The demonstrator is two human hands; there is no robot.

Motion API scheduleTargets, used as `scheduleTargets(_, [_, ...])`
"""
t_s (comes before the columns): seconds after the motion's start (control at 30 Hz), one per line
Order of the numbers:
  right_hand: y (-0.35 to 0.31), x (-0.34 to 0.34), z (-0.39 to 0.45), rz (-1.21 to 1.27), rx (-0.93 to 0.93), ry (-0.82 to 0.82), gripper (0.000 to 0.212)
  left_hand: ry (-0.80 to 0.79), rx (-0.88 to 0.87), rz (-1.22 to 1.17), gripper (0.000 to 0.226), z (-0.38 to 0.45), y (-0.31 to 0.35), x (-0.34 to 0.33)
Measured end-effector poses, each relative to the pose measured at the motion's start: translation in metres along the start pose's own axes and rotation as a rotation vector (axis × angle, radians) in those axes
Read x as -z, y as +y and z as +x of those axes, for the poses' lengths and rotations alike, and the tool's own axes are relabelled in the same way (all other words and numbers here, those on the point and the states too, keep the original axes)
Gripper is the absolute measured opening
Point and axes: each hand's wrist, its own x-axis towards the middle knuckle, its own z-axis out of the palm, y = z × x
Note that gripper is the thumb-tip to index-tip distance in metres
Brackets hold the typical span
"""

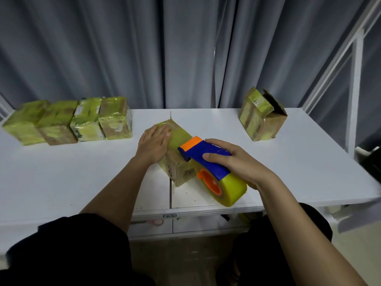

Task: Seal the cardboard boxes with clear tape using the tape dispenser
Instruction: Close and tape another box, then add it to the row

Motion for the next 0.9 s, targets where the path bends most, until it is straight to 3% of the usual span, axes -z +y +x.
scheduleTargets(0.27, [0.012,-0.003,-0.011,0.006,0.027,0.055,0.052,-0.06,0.046,-0.063,0.052,0.0,0.007,0.008])
scheduleTargets(0.73, [0.025,-0.003,-0.033,0.052,-0.001,0.071,0.052,-0.086,-0.022,0.089,0.052,-0.001,0.004,0.008])
scheduleTargets(0.9, [0.035,-0.005,-0.039,0.046,0.008,0.084,0.051,-0.091,-0.008,0.042,0.054,-0.001,0.006,0.008])
